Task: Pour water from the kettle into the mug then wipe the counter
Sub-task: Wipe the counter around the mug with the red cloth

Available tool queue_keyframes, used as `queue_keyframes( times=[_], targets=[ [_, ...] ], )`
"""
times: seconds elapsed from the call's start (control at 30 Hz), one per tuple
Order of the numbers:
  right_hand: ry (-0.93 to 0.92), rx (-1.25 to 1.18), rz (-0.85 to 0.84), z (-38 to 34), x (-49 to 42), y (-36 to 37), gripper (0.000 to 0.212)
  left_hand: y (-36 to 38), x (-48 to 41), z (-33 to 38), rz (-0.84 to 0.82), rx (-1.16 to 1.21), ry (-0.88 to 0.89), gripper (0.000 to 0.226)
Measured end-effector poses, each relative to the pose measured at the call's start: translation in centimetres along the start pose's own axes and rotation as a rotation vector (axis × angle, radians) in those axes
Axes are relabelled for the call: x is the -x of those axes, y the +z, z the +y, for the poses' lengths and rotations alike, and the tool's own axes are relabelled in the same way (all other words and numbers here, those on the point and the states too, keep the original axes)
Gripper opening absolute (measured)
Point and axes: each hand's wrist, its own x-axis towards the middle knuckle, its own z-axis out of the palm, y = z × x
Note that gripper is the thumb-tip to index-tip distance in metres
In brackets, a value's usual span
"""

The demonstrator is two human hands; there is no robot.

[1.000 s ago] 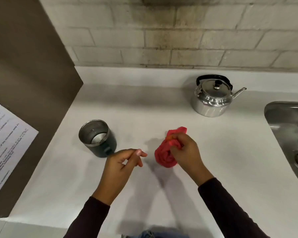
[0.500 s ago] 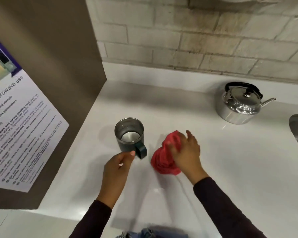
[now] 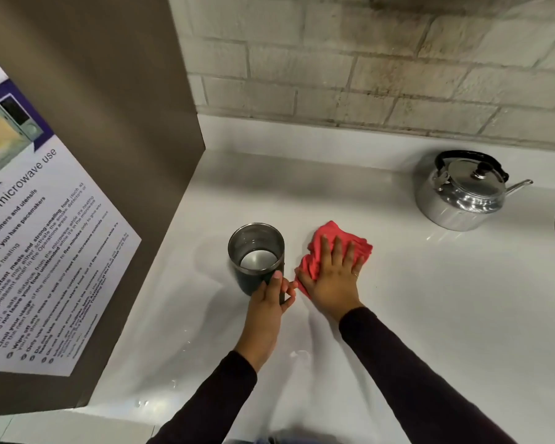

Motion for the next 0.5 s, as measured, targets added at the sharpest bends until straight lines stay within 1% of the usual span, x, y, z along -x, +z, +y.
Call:
queue_keyframes(
  times=[0.1, 0.2, 0.3, 0.4, 0.43, 0.5],
  targets=[
    [-0.11, 0.009, -0.037, -0.9, -2.4, -0.1, 0.075, -1.2, -0.2, 0.5, 0.002, -0.04, 0.026, 0.038],
    [-0.302, -0.037, -0.123, -2.5, -4.2, 0.0, 0.07, -2.5, -0.1, 1.8, -0.015, -0.104, 0.061, 0.042],
    [-0.528, -0.089, -0.201, -4.8, -4.7, 0.5, 0.066, -4.0, 0.4, 3.2, -0.033, -0.202, 0.104, 0.049],
    [-0.8, -0.007, -0.176, -7.1, -4.0, 1.1, 0.06, -5.3, 1.2, 4.4, -0.03, -0.229, 0.147, 0.05],
    [-0.873, -0.008, -0.176, -7.6, -3.4, 1.2, 0.053, -5.6, 1.4, 4.6, -0.038, -0.222, 0.16, 0.05],
    [-0.982, -0.078, -0.209, -7.8, -2.0, 1.1, 0.033, -6.1, 1.8, 5.0, -0.053, -0.219, 0.174, 0.048]
  ],
)
